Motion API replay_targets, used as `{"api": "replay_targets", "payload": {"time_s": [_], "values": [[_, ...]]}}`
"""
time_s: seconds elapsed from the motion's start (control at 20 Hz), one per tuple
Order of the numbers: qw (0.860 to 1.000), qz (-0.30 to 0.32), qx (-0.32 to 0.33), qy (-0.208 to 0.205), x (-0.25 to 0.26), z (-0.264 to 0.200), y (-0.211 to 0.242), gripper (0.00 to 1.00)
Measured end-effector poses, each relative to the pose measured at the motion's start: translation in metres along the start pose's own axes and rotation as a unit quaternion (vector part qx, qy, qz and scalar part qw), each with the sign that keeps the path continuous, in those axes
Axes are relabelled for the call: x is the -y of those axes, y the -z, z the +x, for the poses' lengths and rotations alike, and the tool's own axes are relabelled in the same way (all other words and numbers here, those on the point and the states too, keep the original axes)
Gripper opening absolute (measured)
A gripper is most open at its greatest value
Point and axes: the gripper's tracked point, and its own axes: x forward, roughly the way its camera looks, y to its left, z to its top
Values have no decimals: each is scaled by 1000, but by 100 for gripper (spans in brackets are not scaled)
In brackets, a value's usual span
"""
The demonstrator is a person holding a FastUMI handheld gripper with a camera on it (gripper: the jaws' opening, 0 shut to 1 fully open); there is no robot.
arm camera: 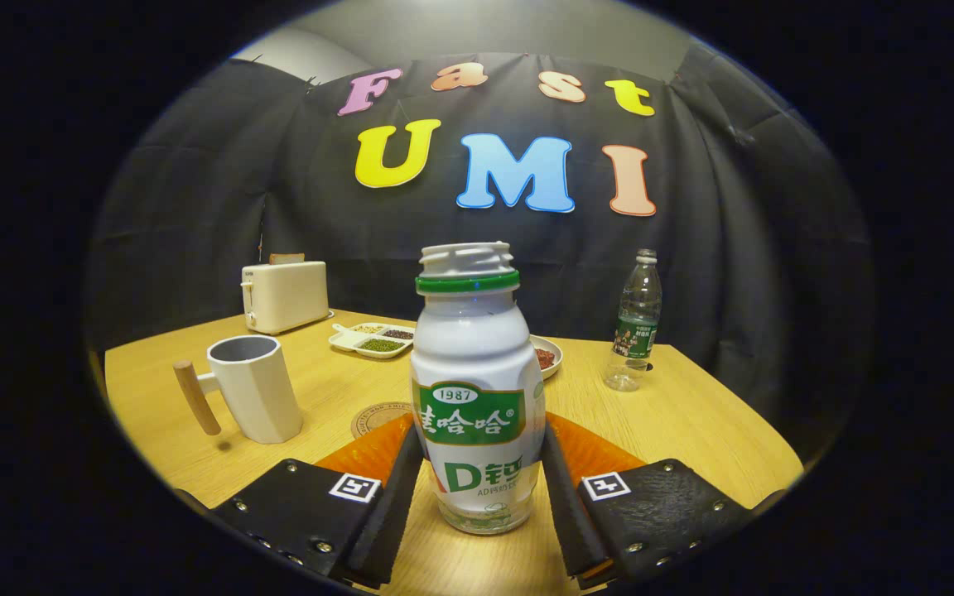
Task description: Take the bottle from table, then pour the juice into the cup, finally place the bottle on the coaster
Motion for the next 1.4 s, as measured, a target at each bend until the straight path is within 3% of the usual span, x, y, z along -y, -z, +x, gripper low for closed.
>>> {"api": "replay_targets", "payload": {"time_s": [0.25,0.45,0.7,1.05,1.4], "values": [[996,-84,-8,13,-6,0,-9,74],[985,-170,2,26,-15,3,-30,74],[961,-273,10,38,-34,11,-56,74],[936,-349,9,49,-54,27,-73,74],[894,-442,13,72,-64,25,-85,74]]}}
